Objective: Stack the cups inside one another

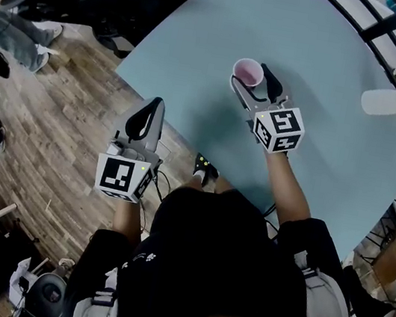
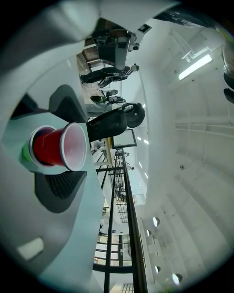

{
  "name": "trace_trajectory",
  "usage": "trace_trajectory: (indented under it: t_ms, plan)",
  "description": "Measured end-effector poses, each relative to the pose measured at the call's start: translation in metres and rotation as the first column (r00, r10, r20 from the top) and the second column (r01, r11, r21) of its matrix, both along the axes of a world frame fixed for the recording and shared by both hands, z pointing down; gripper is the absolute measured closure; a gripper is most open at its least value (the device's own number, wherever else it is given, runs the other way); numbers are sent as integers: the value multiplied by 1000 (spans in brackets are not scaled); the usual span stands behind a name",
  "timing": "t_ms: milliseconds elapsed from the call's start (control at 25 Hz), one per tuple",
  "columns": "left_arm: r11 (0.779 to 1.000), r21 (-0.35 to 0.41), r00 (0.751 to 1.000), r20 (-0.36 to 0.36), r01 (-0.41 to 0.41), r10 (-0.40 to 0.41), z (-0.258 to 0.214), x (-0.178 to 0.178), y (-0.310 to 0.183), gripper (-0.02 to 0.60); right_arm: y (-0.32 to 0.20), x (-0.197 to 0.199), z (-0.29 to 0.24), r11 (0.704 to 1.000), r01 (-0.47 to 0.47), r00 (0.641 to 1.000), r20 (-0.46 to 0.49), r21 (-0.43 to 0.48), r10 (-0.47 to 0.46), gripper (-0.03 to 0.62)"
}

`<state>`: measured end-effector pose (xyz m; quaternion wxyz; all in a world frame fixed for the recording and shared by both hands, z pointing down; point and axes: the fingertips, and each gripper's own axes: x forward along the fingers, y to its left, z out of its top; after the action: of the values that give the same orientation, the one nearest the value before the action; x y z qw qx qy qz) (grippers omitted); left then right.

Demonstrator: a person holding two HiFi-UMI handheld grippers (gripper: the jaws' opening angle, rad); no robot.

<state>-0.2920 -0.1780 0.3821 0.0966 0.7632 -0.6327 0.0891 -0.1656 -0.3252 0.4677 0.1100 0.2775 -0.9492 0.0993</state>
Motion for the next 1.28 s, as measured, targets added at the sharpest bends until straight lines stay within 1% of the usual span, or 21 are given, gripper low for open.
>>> trace_trajectory:
  t_ms: [520,800,1000,1280]
  plan:
    - [1000,2,1000,-12,-6,6,1,5,-3,589,5,0,33,999,21,996,-89,-28,-23,261]
    - [1000,5,1000,-10,3,-3,-1,5,0,589,9,2,46,999,31,992,-125,-45,-36,261]
    - [1000,-3,1000,-9,5,-5,1,5,3,589,10,2,54,998,30,989,-143,-61,-38,263]
    - [1000,7,1000,-8,-6,6,-1,5,2,589,10,3,59,997,25,988,-153,-78,-37,261]
